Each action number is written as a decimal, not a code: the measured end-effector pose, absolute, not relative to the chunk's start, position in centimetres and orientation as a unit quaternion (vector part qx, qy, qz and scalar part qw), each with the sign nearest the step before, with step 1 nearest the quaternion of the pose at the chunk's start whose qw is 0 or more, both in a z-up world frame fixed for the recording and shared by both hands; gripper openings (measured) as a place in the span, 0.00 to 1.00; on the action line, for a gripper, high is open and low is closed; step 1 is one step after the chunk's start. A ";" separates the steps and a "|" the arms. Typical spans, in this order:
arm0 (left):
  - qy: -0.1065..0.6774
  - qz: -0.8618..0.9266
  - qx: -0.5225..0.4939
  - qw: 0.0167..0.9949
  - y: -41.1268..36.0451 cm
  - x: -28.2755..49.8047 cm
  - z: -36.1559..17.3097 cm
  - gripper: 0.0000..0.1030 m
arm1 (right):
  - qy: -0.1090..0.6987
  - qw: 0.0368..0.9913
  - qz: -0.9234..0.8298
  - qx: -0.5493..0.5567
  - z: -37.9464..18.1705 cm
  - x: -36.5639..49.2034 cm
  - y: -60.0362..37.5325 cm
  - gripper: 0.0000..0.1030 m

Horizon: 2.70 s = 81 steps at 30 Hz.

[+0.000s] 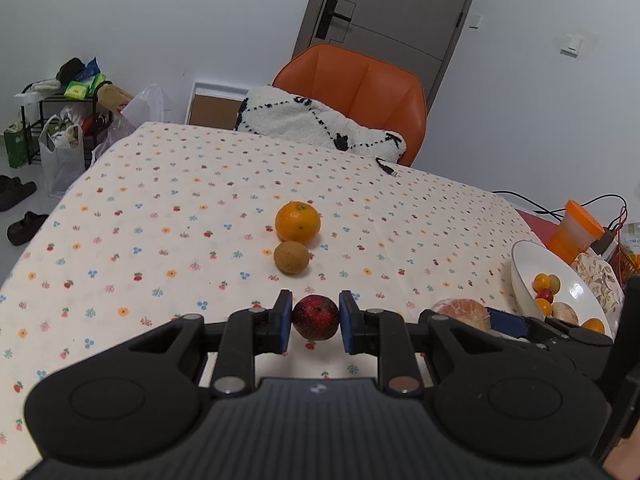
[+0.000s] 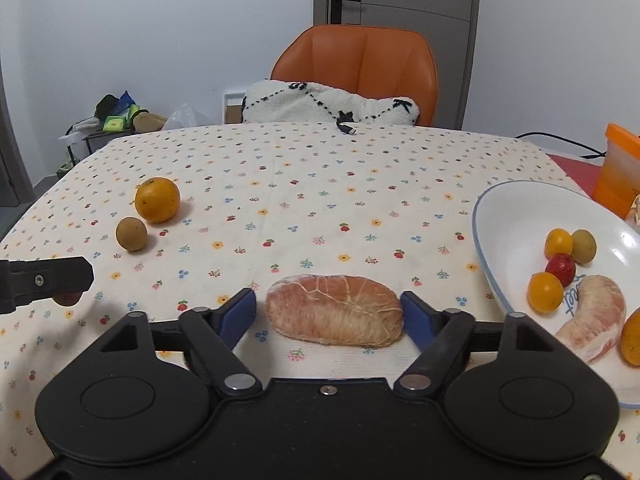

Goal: Organize fruits
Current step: 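Grasp the peeled pomelo segment with the right gripper while the left holds the plum, then carry the plum and pomelo segment onto the white plate and release both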

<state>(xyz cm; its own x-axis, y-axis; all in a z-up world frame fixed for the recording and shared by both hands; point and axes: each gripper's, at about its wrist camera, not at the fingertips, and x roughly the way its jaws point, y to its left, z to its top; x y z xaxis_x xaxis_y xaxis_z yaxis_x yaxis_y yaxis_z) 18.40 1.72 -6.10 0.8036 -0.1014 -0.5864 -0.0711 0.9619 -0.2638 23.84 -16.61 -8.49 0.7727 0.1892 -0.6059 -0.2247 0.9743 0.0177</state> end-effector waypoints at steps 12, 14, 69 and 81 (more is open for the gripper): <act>0.301 -0.013 -0.125 0.945 -0.1 18.6 -4.7 0.22 | 0.293 0.943 0.158 0.009 -6.7 22.0 -18.1 0.64; 0.298 -0.015 -0.123 0.946 -0.7 18.6 -4.4 0.22 | 0.284 0.945 0.161 0.015 -6.1 21.7 -18.5 0.64; 0.336 -0.127 -0.045 0.932 -19.7 28.0 -4.3 0.22 | 0.252 0.961 0.039 0.104 -6.1 24.4 -38.2 0.64; 0.335 -0.141 -0.032 0.931 -21.1 28.6 -4.0 0.28 | 0.230 0.965 0.010 0.124 -6.6 24.8 -40.4 0.83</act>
